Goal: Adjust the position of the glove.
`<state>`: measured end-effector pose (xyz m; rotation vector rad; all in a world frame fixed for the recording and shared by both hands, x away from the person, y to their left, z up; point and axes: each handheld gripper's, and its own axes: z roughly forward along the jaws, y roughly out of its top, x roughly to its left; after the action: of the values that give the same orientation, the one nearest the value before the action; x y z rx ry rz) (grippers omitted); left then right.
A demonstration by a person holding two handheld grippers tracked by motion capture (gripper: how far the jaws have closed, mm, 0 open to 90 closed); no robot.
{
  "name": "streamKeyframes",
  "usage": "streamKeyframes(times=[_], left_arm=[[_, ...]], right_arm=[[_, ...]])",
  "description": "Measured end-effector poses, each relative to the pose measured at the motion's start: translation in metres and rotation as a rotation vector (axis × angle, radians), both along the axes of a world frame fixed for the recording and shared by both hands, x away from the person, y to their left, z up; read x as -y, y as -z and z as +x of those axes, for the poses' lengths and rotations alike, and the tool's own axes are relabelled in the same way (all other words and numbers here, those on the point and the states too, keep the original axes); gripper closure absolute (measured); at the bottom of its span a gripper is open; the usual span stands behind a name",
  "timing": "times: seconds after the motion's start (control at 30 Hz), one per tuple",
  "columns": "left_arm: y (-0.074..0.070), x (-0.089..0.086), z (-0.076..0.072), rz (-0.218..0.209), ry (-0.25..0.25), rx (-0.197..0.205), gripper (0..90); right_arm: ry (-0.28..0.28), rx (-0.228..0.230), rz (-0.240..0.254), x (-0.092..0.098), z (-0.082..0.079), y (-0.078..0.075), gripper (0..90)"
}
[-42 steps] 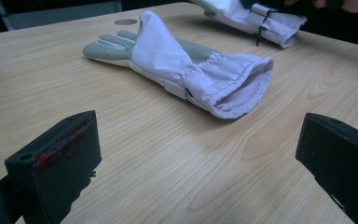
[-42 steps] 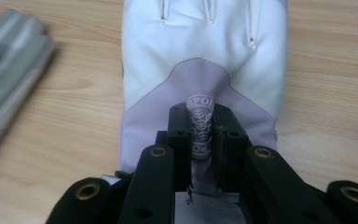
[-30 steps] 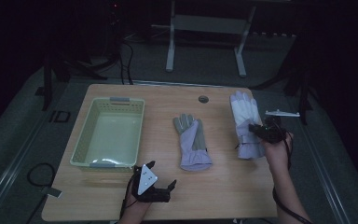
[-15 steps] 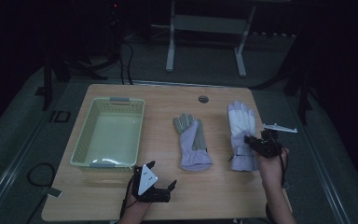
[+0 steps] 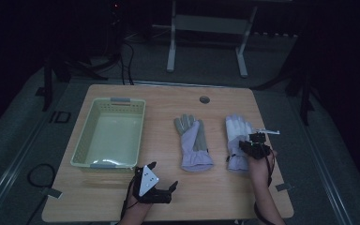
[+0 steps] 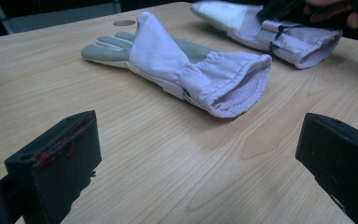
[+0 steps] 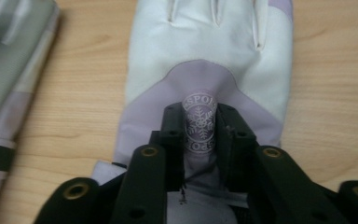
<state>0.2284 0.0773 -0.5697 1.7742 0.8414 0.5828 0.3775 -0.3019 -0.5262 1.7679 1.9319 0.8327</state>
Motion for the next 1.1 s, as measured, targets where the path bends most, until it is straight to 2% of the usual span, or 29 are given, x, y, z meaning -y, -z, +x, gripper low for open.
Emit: streamKeyframes(times=[0.1,0.27,0.37,0.5,0.63,0.8,0.9,0.97,1.0,1.1], left_arm=[[0.000,0.000,0.000,0.000,0.000,-0.001,0.0],[0.000,0.000,0.000,0.001,0.000,-0.002,0.0],[0.000,0.000,0.000,0.002,0.000,-0.002,0.0],[0.000,0.000,0.000,0.000,0.002,-0.004,0.0],[0.000,0.000,0.000,-0.001,0.000,-0.002,0.0],[0.000,0.000,0.000,0.000,-0.002,-0.004,0.0],[0.000,0.000,0.000,-0.001,-0.001,-0.003,0.0],[0.000,0.000,0.000,-0.001,-0.001,-0.002,0.0],[0.000,0.000,0.000,-0.002,-0.001,-0.004,0.0],[0.000,0.000,0.001,-0.002,-0.001,-0.004,0.0]], right_arm=[[0.004,0.010,0.009,0.001,0.000,0.006,71.1],[0.001,0.018,0.009,0.000,-0.001,0.006,66.2],[-0.021,0.034,-0.019,0.000,-0.002,0.000,61.8],[-0.070,0.052,-0.054,0.001,-0.002,-0.011,57.3],[-0.154,0.059,-0.070,0.003,-0.002,-0.021,53.3],[-0.239,0.057,-0.048,0.012,-0.002,-0.027,51.1],[-0.300,0.072,-0.061,0.018,-0.003,-0.030,49.4],[-0.332,0.073,-0.092,0.022,-0.004,-0.032,49.9],[-0.352,0.072,-0.088,0.024,-0.004,-0.032,50.0],[-0.376,0.085,-0.102,0.028,-0.006,-0.034,51.3]])
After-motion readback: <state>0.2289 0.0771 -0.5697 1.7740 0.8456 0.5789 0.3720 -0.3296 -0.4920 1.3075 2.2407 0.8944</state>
